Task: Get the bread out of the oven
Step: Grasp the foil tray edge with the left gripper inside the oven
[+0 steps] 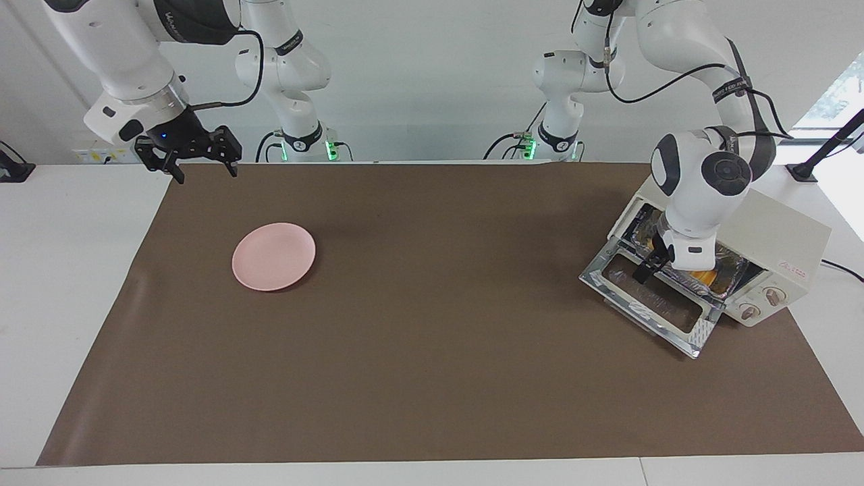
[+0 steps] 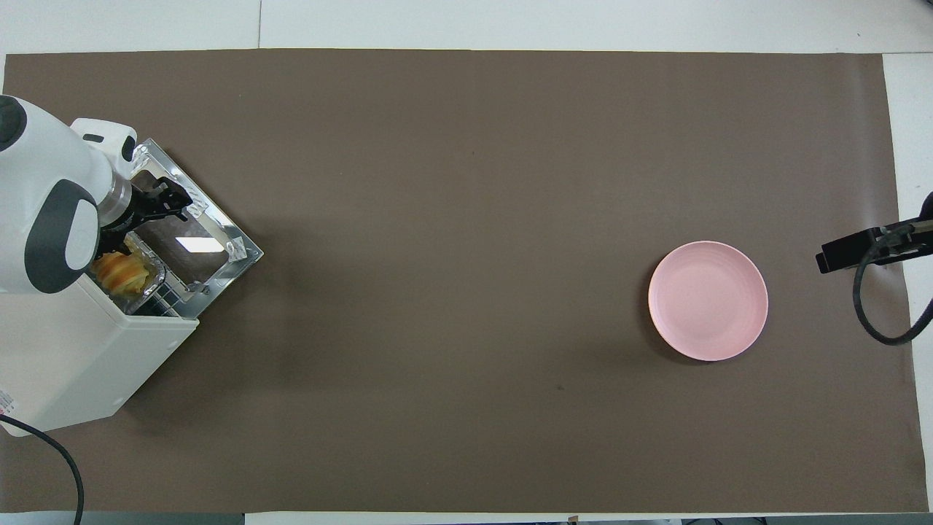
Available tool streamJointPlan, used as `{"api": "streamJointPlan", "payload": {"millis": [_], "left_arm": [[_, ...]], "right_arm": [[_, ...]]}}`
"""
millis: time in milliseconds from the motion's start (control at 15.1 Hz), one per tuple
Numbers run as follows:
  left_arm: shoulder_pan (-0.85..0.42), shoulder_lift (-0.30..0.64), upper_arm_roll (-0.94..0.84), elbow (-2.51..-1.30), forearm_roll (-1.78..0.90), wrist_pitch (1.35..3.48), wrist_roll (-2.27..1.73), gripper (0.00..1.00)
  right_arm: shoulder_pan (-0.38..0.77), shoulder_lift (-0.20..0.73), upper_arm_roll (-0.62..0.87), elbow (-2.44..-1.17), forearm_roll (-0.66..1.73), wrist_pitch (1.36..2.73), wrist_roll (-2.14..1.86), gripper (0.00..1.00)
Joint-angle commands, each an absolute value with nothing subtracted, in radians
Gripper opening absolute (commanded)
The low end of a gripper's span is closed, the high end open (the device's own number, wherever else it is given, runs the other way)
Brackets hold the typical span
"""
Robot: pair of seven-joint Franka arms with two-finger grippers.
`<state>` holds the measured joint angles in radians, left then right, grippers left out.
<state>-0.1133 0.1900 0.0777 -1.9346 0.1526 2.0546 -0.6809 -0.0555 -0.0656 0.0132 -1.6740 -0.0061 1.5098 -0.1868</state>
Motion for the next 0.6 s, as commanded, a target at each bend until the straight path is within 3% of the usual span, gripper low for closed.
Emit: {"api": "streamJointPlan", "payload": {"millis": [0,133,398,531], "left_arm": [[-0.114,0.156,0.080,-1.985,0.179,2.088,-0.703,0.30],[-0.114,0.158,0.080,-1.985,0.179,2.086,-0.700,0.03],[-0.126,0.167,0.078,-1.962,0.179,2.077,-0.690,0.00],[-0.156,0.193,0.071,-1.896,0.179,2.075,-0.683,0.00]], "right_arm": [[-0.061,-0.080,0.017,-1.689,-0.006,1.513,-0.201,1.00],[-0.061,-0.080,0.017,-1.689,-0.006,1.513,-0.199,1.00],[-0.061,-0.080,0.017,-1.689,-0.006,1.513,-0.199,1.00],[-0.061,-0.080,0.017,-1.689,-0.006,1.513,-0.199,1.00]]}}
